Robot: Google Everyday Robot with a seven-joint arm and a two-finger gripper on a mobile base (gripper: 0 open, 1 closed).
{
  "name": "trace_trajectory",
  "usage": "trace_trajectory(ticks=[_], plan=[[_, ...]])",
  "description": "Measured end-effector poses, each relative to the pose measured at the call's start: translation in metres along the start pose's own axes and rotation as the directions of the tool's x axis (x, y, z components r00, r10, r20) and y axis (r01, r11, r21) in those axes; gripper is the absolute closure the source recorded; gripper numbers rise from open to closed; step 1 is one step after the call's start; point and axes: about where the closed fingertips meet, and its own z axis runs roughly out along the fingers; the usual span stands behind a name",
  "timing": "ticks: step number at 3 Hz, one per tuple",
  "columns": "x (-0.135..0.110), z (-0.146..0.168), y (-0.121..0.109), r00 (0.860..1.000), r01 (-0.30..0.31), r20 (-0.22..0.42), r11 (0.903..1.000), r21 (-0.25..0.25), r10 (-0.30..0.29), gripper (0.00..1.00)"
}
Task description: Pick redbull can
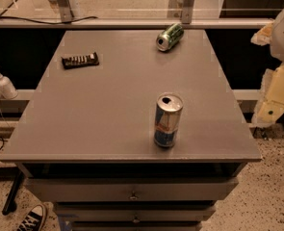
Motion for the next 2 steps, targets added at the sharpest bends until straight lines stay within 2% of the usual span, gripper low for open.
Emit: trace_trajectory(ticks=[1,2], plan=[[0.0000,0.0000,0.0000,1.000,0.000,0.000,1.0000,0.000,0.000,0.00],[-0.0014,-0.0024,-0.0013,1.000,0.006,0.026,1.0000,0.008,-0.006,0.00]])
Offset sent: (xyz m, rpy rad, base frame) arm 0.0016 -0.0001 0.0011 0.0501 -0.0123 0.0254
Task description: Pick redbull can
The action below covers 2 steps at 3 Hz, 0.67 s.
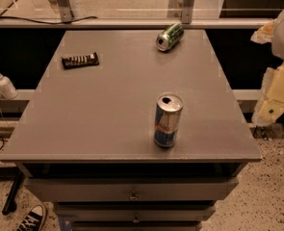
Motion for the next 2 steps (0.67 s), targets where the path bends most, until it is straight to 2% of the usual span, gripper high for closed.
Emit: trace_trajectory(ticks=[1,2], plan=[[0.002,0.015,0.003,0.996,-0.014,0.089,0.9995,-0.027,0.016,0.00],[0.008,0.043,0.010,0.965,-0.049,0.252,0.9952,-0.084,0.069,0.00]])
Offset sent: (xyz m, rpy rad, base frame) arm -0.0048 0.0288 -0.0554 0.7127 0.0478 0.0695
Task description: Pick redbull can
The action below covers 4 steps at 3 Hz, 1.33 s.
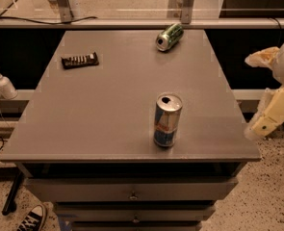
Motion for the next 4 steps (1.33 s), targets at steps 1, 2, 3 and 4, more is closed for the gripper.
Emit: trace_trajectory(ticks=[1,2,3,4], plan=[[0.008,0.032,0.006,0.975,-0.039,0.215,0.9977,-0.055,0.050,0.00],[-0.006,0.061,0.012,0.898,-0.063,0.427,0.9913,-0.115,0.107,0.00],[-0.043,0.077,0.015,0.776,-0.061,0.611,0.9829,-0.174,0.156,0.00],[-0.081,0.086,0.020,0.649,-0.042,0.734,0.9731,-0.227,0.199,0.00]])
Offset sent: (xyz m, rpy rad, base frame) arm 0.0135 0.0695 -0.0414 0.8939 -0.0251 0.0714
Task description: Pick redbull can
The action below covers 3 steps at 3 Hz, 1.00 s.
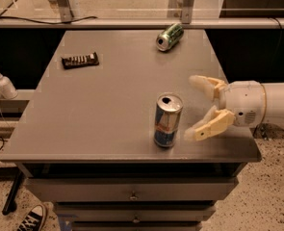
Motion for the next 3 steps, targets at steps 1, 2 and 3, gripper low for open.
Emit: trace_trajectory(ticks=[1,2,3], plan=[[-0.006,0.021,0.017,0.995,-0.020,0.097,0.9985,-0.051,0.025,0.00],[0.000,0.041,0.036,0.988,-0.046,0.144,0.9934,-0.105,0.061,0.00],[0.004,0.051,0.047,0.985,-0.047,0.159,0.9900,-0.133,0.068,0.17]])
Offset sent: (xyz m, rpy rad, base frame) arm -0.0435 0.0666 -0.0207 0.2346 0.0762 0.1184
